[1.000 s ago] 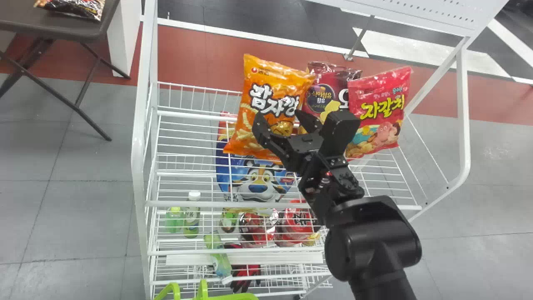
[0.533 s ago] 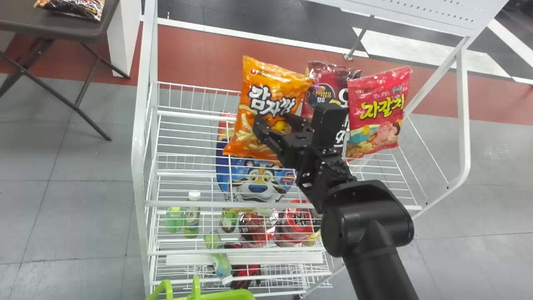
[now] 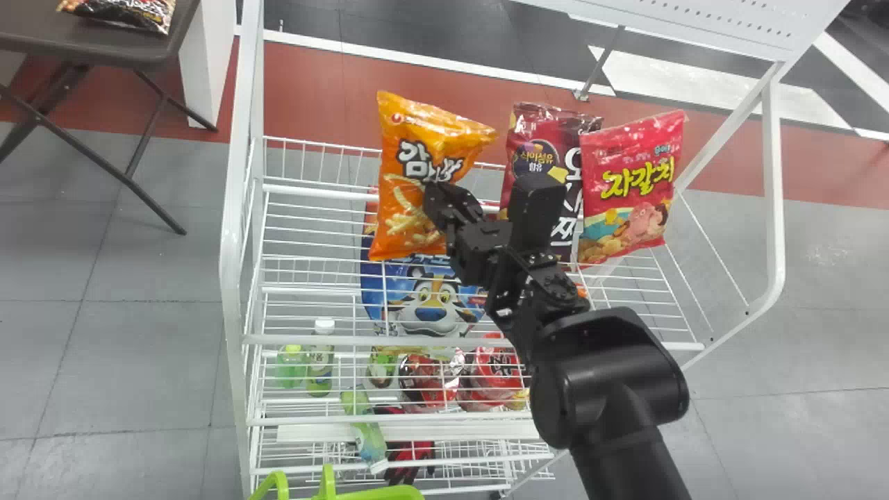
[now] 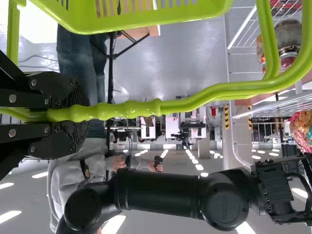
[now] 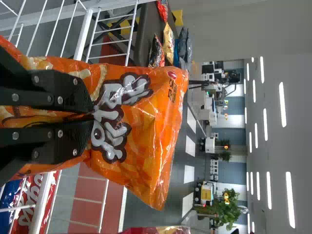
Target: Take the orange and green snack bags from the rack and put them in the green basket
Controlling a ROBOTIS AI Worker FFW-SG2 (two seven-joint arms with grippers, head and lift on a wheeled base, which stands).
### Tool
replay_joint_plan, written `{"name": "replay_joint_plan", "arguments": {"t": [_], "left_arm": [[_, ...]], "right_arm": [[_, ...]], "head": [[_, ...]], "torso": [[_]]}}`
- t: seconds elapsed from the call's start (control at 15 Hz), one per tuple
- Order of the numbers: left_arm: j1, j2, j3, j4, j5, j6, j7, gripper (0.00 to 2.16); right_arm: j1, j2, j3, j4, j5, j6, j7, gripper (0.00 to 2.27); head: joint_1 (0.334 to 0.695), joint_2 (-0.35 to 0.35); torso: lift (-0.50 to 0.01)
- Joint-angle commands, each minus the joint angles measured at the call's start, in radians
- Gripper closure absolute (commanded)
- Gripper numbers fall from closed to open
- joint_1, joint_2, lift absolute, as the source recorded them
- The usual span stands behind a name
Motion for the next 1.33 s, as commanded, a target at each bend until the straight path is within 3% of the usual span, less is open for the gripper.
{"name": "replay_joint_plan", "arguments": {"t": [0.0, 0.6, 0.87, 1.27], "left_arm": [[0.006, 0.000, -0.002, -0.014, 0.000, 0.002, 0.001, 2.15], [0.005, -0.005, -0.016, -0.020, -0.002, -0.014, 0.015, 2.15], [0.005, -0.015, -0.019, -0.011, -0.002, -0.044, 0.016, 2.15], [0.005, -0.018, -0.011, -0.012, -0.002, -0.057, 0.013, 2.15]], "right_arm": [[0.055, -0.016, -0.029, -0.078, -0.020, 0.020, 0.013, 2.25], [0.437, -0.014, -0.322, -0.615, -0.290, 0.407, 0.189, 2.25], [0.531, -0.022, -0.362, -0.737, -0.285, 0.640, 0.258, 2.25], [0.597, -0.065, -0.368, -0.793, -0.242, 0.953, 0.301, 2.25]], "head": [[0.695, -0.350], [0.695, -0.350], [0.695, -0.350], [0.695, -0.350]], "torso": [[0.000], [0.000], [0.000], [0.000]]}}
